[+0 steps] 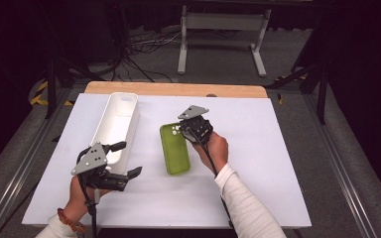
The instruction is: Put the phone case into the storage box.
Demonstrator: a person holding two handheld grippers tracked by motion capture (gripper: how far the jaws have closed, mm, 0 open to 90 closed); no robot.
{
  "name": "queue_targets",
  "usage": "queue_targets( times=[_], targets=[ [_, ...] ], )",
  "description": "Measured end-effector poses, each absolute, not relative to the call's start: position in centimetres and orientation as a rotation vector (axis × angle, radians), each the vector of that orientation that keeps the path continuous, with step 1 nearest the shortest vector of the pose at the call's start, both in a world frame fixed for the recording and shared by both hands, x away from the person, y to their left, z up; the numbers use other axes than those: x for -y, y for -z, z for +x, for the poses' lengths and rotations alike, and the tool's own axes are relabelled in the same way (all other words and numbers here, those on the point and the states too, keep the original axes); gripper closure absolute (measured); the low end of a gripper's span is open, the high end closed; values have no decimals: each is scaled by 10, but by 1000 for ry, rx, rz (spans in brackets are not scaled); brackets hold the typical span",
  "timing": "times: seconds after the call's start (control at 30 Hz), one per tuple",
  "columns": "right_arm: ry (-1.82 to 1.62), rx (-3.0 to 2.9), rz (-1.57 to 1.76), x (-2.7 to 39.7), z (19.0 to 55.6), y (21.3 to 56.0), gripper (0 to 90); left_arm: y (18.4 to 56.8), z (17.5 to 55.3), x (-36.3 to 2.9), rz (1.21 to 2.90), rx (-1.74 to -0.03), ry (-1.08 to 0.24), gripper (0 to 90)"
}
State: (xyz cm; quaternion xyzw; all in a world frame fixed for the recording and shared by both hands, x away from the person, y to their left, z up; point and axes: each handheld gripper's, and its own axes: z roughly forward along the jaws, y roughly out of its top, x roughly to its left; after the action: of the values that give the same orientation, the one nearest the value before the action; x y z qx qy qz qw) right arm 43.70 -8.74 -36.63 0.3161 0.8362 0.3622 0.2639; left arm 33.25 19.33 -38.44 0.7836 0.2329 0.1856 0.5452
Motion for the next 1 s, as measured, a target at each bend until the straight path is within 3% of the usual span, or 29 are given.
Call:
queue_targets(
  times=[0.77, 1.0],
  targets=[
    [-1059, -2145, 662, 82, 389, 362, 852, 383, 375, -144, 1898, -674, -372, 171],
    [-1061, -2091, 601, 79, 375, 362, 851, 380, 376, -144, 1870, -673, -348, 296]
  ],
)
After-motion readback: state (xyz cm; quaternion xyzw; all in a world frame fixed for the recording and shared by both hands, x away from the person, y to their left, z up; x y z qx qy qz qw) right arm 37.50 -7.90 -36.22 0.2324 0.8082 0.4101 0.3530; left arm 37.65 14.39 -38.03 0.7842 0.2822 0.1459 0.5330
